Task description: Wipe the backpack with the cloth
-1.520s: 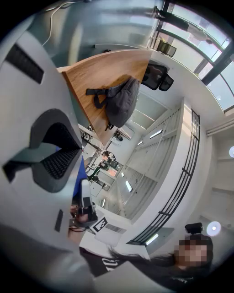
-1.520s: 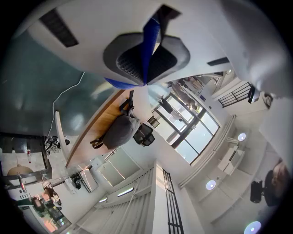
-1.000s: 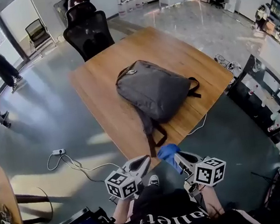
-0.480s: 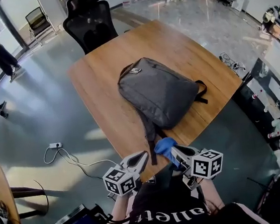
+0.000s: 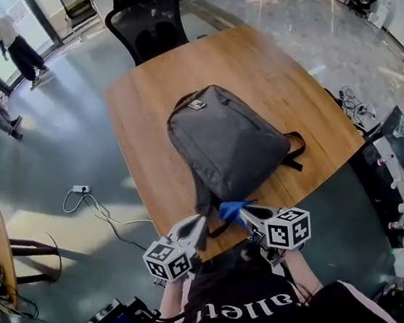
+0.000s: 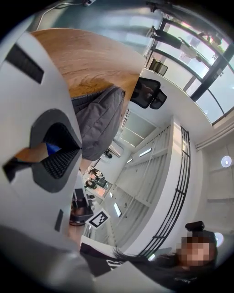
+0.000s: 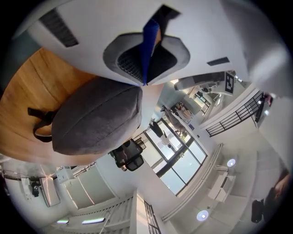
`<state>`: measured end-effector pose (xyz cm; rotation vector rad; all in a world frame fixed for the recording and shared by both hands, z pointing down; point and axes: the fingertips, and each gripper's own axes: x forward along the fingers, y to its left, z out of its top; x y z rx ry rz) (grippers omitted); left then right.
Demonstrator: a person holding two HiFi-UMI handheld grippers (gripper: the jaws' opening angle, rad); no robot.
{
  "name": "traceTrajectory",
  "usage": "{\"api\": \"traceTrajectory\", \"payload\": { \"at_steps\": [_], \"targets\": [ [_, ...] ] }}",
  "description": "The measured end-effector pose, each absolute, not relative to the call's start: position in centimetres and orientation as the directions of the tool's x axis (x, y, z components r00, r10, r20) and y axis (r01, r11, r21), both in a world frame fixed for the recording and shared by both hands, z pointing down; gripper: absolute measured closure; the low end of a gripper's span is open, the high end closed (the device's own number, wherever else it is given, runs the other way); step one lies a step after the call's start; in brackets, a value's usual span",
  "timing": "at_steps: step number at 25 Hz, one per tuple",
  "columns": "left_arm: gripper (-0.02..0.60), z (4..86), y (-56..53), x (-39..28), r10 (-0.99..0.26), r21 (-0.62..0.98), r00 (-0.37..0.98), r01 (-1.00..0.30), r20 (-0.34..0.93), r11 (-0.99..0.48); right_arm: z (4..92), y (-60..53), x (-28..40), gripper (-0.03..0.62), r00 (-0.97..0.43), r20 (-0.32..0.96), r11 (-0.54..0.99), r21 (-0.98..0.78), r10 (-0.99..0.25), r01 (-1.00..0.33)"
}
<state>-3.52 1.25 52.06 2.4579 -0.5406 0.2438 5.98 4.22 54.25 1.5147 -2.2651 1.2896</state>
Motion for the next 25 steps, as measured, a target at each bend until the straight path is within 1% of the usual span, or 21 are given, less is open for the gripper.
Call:
{"api": "traceTrajectory", "payload": {
  "at_steps": [5, 10, 17, 25],
  "targets": [
    [0.581, 52.3, 1.1, -1.3, -0.394, 0.511, 0.863, -0.505, 0.316, -0.696, 54.8, 3.0, 10.3, 0.563, -0.524, 0.52, 0.16, -0.59, -0.674, -0.791],
    [0.581, 52.8, 0.3, 0.4, -0.459, 0.501, 0.825, -0.565, 0.328, -0.656, 55.8, 2.0, 14.8, 0.563, -0.527, 0.527, 0.16, -0.589, -0.666, -0.792],
    [0.581, 52.1, -0.7, 1.9, -0.497, 0.498, 0.801, -0.597, 0.333, -0.629, 55.4, 0.3, 20.4, 0.563, -0.491, 0.536, 0.129, -0.576, -0.687, -0.807],
    [0.581, 52.6, -1.6, 3.8, -0.523, 0.5, 0.781, -0.623, 0.342, -0.602, 56.1, -1.2, 28.6, 0.563, -0.4, 0.557, 0.045, -0.543, -0.727, -0.838]
  ]
}}
